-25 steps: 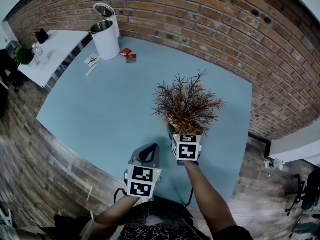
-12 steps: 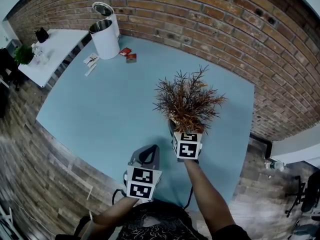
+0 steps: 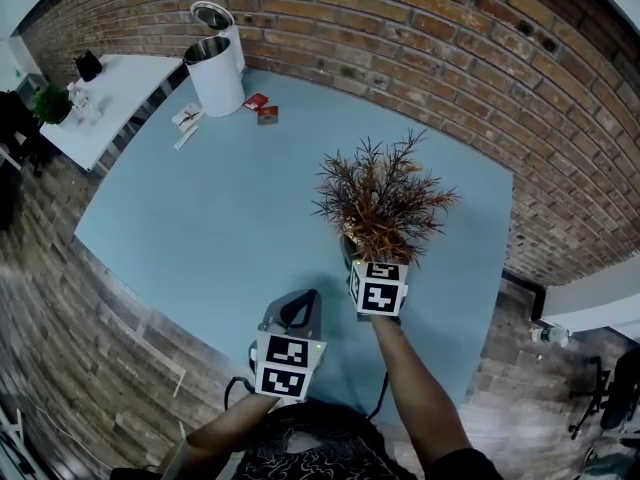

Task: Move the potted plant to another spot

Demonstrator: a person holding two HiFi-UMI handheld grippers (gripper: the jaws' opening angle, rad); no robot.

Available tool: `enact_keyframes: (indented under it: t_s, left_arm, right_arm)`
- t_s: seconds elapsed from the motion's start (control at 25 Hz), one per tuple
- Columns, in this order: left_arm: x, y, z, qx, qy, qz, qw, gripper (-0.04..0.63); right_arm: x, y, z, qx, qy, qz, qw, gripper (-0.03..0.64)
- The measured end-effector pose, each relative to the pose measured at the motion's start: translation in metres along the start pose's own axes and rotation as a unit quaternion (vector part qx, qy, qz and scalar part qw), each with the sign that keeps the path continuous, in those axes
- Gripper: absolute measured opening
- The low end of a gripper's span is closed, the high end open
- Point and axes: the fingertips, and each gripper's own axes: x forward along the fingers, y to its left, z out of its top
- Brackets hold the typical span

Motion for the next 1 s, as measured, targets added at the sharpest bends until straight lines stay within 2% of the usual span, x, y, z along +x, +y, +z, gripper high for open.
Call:
enact_keyframes:
  t_s: [0.4, 0.76, 1.0]
  left_arm:
    - [-0.006, -0.010, -0.003, 0.005, -0.002, -0.014, 0.9999, -0.005]
    - [-0.022, -0.024, -0.012, 0.019, -0.008, -0.034, 0.9992, -0.005]
    - [-0.034, -0.034, -0.019, 0.022, -0.015, -0.048, 0.9985, -0.005]
  right_arm:
    - [-0.022, 0.006, -0.015, 0.005, 0.006, 0.003, 1.000, 0.403]
    - [-0.063, 0.012, -0.029, 0.006, 0.001, -0.007, 1.000, 0.255]
    - [-0.096, 0.019, -0.037, 0.010, -0.007, -0.012, 1.000, 0.202]
